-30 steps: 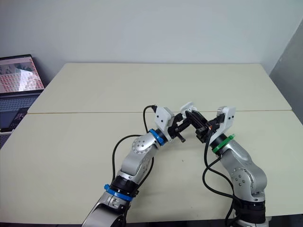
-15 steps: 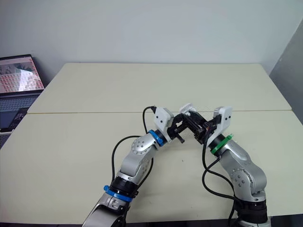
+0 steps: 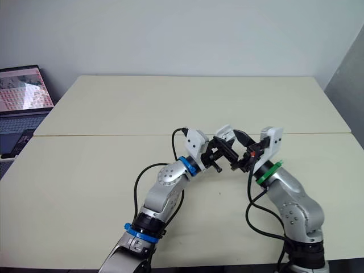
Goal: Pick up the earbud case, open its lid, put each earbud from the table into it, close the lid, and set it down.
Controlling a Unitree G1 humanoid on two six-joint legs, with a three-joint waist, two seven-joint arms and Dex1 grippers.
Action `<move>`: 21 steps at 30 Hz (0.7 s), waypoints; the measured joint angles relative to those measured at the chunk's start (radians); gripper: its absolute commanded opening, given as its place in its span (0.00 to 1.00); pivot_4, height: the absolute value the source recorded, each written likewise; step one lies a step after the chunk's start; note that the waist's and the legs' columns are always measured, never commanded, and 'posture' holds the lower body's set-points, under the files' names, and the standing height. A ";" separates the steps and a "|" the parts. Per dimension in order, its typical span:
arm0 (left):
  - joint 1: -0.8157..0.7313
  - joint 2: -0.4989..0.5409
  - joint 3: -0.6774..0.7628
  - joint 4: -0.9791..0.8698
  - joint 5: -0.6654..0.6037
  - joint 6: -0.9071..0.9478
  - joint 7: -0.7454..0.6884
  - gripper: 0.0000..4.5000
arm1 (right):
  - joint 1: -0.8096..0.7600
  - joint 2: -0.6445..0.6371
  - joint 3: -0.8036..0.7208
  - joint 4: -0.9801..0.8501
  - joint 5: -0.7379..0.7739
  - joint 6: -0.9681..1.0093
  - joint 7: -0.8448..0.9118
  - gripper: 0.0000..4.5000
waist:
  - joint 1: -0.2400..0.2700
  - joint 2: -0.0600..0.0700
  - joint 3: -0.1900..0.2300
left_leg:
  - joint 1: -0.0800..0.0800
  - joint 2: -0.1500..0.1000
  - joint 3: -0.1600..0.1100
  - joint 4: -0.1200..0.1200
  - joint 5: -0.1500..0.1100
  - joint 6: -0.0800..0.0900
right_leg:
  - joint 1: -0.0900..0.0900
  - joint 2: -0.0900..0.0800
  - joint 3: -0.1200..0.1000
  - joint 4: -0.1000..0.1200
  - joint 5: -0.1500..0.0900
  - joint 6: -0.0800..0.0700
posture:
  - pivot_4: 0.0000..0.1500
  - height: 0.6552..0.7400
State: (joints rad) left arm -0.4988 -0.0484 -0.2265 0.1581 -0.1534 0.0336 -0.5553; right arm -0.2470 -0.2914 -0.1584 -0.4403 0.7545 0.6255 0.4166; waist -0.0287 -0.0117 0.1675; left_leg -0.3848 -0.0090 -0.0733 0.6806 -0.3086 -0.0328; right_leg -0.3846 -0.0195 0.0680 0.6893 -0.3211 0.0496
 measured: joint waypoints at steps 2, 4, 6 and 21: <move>0.005 0.015 0.000 -0.022 -0.007 0.005 -0.011 0.18 | -0.001 -0.062 -0.045 0.002 0.039 0.029 0.008 1.00 | 0.000 0.000 0.000 | 0.000 0.000 0.000 0.000 0.000 0.000 | 0.000 0.000 0.000 0.000 0.000 0.000 | 1.00 1.00; 0.029 0.047 0.001 -0.051 -0.028 0.029 -0.038 0.18 | -0.002 -0.140 -0.102 0.026 0.060 0.058 0.018 1.00 | 0.000 0.000 0.000 | 0.000 0.000 0.000 0.000 0.000 0.000 | 0.000 0.000 0.000 0.000 0.000 0.000 | 1.00 1.00; 0.068 0.094 0.001 -0.079 -0.051 0.064 -0.078 0.18 | 0.001 -0.216 -0.136 0.075 0.050 0.073 0.037 1.00 | 0.000 0.000 0.000 | 0.000 0.000 0.000 0.000 0.000 0.000 | 0.000 0.000 0.000 0.000 0.000 0.000 | 1.00 1.00; 0.256 0.362 -0.003 -0.360 -0.279 0.398 -0.325 0.18 | 0.087 -0.550 0.020 0.510 -0.331 -0.163 0.403 1.00 | -0.001 0.000 0.000 | 0.002 0.001 0.001 0.000 0.000 0.001 | 0.001 0.001 0.001 0.001 0.000 0.000 | 1.00 1.00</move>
State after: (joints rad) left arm -0.2431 0.3139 -0.2292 -0.2020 -0.4324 0.4311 -0.8803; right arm -0.1603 -0.8410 -0.1386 0.0698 0.4237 0.4621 0.8196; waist -0.0301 -0.0113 0.1673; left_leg -0.3824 -0.0081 -0.0718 0.6804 -0.3085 -0.0319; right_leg -0.3832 -0.0187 0.0694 0.6900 -0.3212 0.0496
